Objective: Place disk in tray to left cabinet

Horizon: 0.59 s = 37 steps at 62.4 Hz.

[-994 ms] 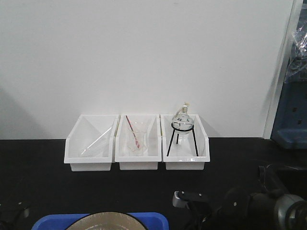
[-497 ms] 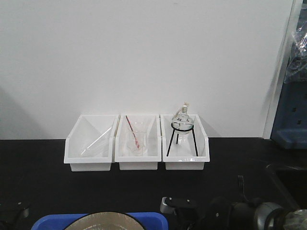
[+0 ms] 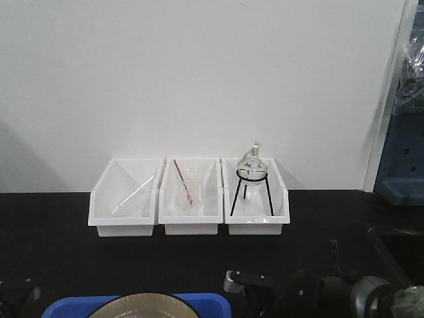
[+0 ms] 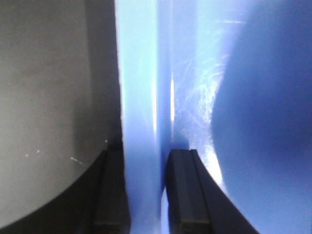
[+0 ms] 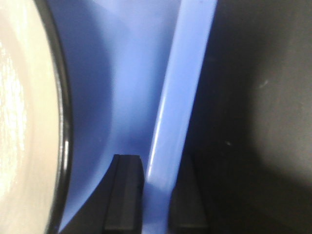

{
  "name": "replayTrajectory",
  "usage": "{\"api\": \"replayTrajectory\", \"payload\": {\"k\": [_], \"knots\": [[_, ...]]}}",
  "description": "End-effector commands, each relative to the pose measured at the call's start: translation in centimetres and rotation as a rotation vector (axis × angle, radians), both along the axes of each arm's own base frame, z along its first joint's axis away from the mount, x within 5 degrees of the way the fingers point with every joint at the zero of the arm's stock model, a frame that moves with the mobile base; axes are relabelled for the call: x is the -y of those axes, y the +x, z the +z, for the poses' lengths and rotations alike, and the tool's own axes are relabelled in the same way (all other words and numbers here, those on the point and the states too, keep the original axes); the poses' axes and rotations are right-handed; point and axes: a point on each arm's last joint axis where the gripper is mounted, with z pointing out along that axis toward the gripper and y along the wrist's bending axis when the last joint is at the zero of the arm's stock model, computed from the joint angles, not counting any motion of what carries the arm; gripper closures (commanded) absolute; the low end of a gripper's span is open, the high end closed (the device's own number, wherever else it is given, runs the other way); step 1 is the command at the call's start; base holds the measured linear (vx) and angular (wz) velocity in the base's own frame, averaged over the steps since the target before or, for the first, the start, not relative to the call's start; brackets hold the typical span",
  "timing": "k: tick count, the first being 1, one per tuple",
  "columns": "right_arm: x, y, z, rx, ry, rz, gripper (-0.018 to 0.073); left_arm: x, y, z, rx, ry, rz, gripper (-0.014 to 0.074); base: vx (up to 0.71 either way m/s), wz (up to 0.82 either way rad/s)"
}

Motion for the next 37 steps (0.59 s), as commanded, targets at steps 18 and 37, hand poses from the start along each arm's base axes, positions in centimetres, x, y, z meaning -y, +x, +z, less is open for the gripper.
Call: {"api": "replayTrajectory", "payload": {"k": [18, 37], "knots": [[4.3, 0.7, 6.3, 0.002, 0.092, -0.066, 0.0562, 1.5, 1.7, 7.3, 0.059, -0.141, 0.019, 0.0598, 0.0, 0.0], [5.1, 2.2, 12.1, 0.044, 0.021, -0.057, 0.0562, 3.5, 2.9, 11.5, 0.102, -0.172, -0.024, 0.0597, 0.0, 0.0]]}}
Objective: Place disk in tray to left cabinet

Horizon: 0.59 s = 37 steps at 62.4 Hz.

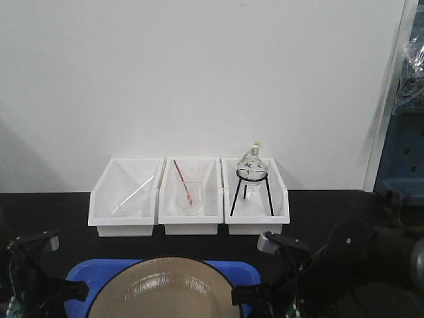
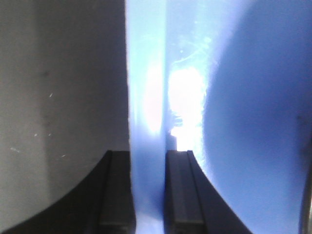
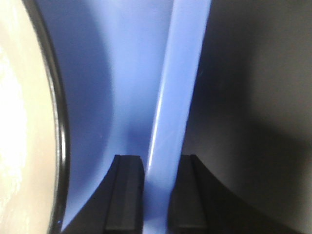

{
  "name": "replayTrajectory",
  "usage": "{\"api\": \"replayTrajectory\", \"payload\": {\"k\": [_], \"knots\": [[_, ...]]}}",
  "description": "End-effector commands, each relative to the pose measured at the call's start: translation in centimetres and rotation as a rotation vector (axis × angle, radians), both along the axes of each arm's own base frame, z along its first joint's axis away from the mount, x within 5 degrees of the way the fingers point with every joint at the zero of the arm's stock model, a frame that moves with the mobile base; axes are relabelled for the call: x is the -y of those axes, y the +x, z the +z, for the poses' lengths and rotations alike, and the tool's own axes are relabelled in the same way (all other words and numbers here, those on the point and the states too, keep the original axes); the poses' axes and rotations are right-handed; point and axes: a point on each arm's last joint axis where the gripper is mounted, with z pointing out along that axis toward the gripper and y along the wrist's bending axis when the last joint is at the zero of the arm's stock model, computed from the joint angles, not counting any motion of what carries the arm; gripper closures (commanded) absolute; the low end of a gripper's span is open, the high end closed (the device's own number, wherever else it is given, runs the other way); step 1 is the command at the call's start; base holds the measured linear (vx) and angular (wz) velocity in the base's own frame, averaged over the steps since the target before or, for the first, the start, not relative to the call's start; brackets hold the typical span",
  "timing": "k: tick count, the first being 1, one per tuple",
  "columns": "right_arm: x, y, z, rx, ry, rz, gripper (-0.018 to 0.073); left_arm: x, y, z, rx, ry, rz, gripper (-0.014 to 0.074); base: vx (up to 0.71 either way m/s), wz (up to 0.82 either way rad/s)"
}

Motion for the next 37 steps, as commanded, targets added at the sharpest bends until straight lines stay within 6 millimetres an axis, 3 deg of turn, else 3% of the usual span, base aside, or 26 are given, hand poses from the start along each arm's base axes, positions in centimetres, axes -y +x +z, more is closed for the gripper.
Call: {"api": "replayTrajectory", "payload": {"k": [1, 17, 37], "knots": [[0.4, 0.6, 4.7, 0.093, 0.002, -0.012, 0.0562, 1.0, 0.2, 4.2, 0.111, -0.035, 0.002, 0.0597, 0.0, 0.0], [0.4, 1.2, 8.4, 0.101, -0.025, -0.013, 0.0562, 2.1, 0.8, 8.0, 0.157, -0.059, -0.009, 0.0597, 0.0, 0.0], [0.3, 1.3, 10.8, 0.106, -0.024, -0.002, 0.0562, 2.1, 0.6, 9.4, 0.148, -0.061, -0.019, 0.0597, 0.0, 0.0]]}}
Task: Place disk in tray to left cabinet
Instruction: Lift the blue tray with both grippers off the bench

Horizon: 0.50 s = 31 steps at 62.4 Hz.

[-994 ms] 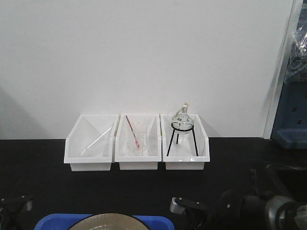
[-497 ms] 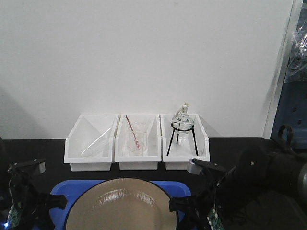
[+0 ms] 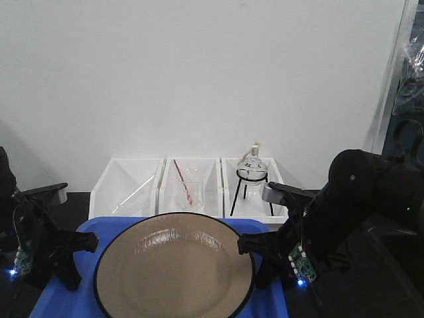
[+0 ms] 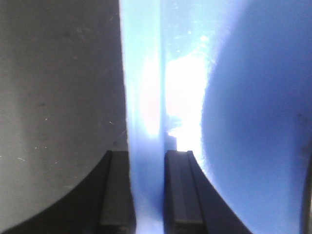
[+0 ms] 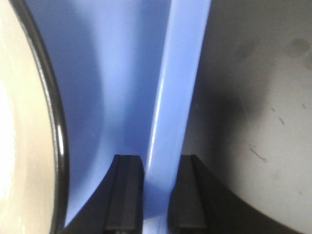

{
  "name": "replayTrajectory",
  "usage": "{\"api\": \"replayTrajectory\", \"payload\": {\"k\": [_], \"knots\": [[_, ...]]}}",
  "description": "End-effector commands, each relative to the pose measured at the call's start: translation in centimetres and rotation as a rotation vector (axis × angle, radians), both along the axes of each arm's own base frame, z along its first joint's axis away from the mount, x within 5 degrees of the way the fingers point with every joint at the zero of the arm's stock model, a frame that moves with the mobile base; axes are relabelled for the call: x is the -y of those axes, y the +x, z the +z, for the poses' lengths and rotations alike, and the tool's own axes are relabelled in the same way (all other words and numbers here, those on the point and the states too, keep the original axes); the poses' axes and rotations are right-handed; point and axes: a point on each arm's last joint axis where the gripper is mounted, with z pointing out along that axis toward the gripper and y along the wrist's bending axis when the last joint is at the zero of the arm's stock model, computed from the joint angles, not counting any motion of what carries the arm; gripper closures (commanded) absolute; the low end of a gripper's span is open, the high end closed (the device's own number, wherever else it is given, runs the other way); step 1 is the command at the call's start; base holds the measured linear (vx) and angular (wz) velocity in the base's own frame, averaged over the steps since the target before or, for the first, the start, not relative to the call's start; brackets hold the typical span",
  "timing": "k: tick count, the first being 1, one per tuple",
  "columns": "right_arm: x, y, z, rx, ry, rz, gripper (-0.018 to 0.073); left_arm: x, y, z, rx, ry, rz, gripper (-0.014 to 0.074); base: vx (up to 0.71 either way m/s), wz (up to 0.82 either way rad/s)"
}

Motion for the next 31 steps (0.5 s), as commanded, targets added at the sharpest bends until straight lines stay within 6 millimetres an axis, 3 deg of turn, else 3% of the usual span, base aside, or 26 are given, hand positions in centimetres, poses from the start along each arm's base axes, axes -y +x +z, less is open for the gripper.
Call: {"api": "replayTrajectory", "payload": {"k": [1, 17, 31], "knots": [[0.0, -0.7, 3.7, 0.098, 0.065, 0.005, 0.0562, 0.7, -0.9, 3.1, 0.08, -0.059, 0.002, 0.0597, 0.0, 0.0], [0.0, -0.7, 3.7, 0.088, 0.064, 0.008, 0.0561, 0.7, -0.9, 3.1, 0.073, -0.061, 0.0, 0.0596, 0.0, 0.0], [-0.1, -0.7, 5.1, 0.096, 0.08, -0.004, 0.0561, 0.7, -1.2, 3.5, 0.085, -0.065, 0.005, 0.0596, 0.0, 0.0]]}}
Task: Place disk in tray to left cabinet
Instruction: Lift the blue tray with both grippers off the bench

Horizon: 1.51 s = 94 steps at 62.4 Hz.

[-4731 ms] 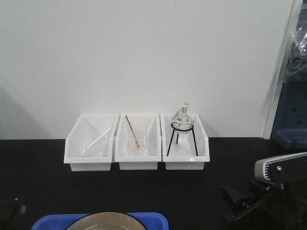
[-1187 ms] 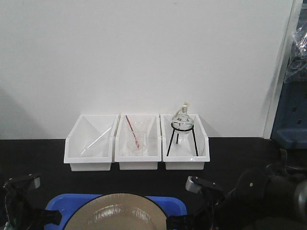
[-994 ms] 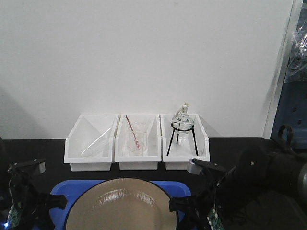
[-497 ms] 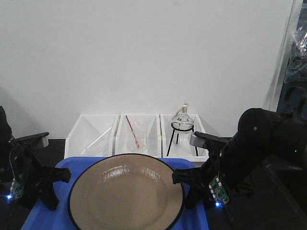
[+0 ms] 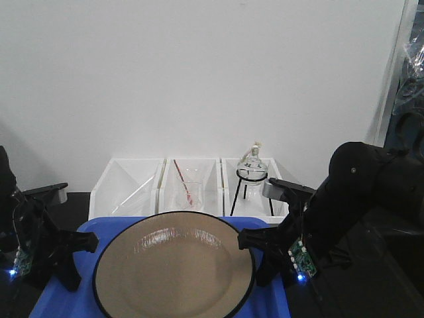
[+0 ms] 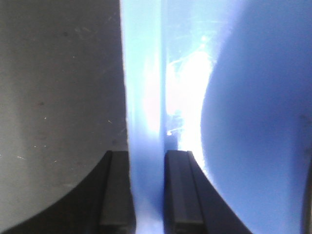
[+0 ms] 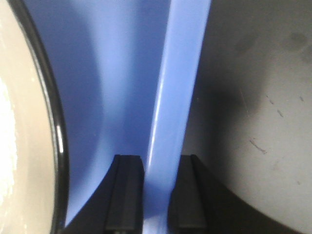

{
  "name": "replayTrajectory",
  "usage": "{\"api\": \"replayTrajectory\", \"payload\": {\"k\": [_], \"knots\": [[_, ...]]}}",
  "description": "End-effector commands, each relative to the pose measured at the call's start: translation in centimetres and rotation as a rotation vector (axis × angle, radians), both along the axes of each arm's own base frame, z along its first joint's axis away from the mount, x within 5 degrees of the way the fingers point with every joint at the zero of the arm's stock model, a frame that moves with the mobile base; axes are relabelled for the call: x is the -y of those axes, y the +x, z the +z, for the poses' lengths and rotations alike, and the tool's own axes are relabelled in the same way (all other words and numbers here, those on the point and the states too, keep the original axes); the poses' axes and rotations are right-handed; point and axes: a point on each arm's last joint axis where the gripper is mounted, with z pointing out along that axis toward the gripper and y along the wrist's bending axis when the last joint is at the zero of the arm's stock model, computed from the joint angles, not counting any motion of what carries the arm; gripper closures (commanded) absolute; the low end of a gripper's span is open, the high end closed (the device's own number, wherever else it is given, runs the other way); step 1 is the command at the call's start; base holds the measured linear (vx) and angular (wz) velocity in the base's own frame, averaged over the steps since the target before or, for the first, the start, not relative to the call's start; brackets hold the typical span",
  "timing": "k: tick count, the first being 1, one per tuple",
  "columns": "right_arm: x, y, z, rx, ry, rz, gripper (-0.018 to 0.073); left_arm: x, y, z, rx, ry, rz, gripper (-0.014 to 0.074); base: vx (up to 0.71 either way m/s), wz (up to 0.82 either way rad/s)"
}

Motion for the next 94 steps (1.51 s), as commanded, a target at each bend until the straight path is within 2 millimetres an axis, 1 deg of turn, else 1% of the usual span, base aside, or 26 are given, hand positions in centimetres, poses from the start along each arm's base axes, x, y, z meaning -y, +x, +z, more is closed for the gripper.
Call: {"api": "replayTrajectory", "payload": {"k": [1, 11, 40, 94], "knots": [[-0.1, -0.7, 4.3, 0.111, 0.083, 0.001, 0.0561, 0.6, -1.1, 3.5, 0.091, -0.065, 0.009, 0.0596, 0.0, 0.0], [-0.1, -0.7, 5.5, 0.121, 0.086, 0.007, 0.0561, 0.7, -1.3, 3.9, 0.096, -0.086, 0.016, 0.0596, 0.0, 0.0], [0.1, -0.8, 5.3, 0.113, 0.061, 0.012, 0.0561, 0.5, -2.4, 5.5, 0.144, -0.089, 0.013, 0.0596, 0.0, 0.0], [0.1, -0.9, 5.3, 0.108, 0.056, 0.026, 0.056, 0.5, -2.4, 5.5, 0.147, -0.089, 0.013, 0.0596, 0.0, 0.0]]}}
